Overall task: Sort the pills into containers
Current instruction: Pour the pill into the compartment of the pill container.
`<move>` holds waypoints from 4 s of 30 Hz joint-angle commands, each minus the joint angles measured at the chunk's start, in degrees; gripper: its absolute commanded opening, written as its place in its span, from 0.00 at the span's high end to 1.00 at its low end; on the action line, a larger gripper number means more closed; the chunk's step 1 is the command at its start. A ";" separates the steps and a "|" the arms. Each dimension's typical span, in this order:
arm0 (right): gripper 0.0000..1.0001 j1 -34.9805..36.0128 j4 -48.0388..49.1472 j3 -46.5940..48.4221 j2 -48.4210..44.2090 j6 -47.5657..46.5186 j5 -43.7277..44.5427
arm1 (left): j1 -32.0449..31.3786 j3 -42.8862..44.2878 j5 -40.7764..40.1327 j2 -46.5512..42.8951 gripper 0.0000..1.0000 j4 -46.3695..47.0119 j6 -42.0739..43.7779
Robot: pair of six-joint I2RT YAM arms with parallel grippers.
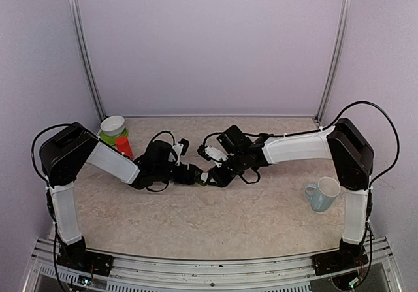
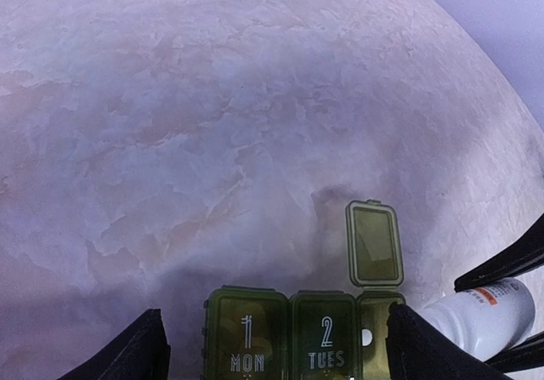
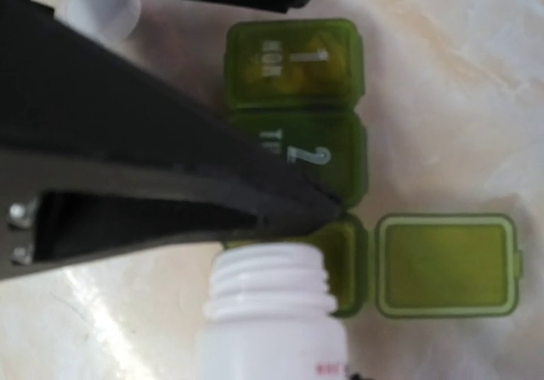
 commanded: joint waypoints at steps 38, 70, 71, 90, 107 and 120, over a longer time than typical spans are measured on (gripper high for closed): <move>0.93 0.49 -12.08 9.24 4.17 0.68 -0.36 | -0.90 2.52 0.17 1.70 0.14 -1.14 1.78; 0.93 0.38 -19.73 15.12 6.50 0.33 0.17 | -1.16 2.77 0.46 1.89 0.14 -1.27 2.09; 0.92 0.38 -19.89 15.29 6.59 0.33 0.30 | -1.16 2.78 0.49 1.88 0.14 -1.28 2.08; 0.91 -0.19 -24.03 19.77 8.56 1.01 0.21 | -1.62 3.12 0.02 1.96 0.14 -1.80 2.70; 0.90 -0.63 -25.32 23.30 9.74 1.52 0.55 | -1.91 3.40 0.18 2.06 0.14 -1.99 2.93; 0.88 -1.16 -29.19 26.62 12.20 1.41 0.06 | -2.04 3.57 -0.25 1.97 0.14 -2.37 3.71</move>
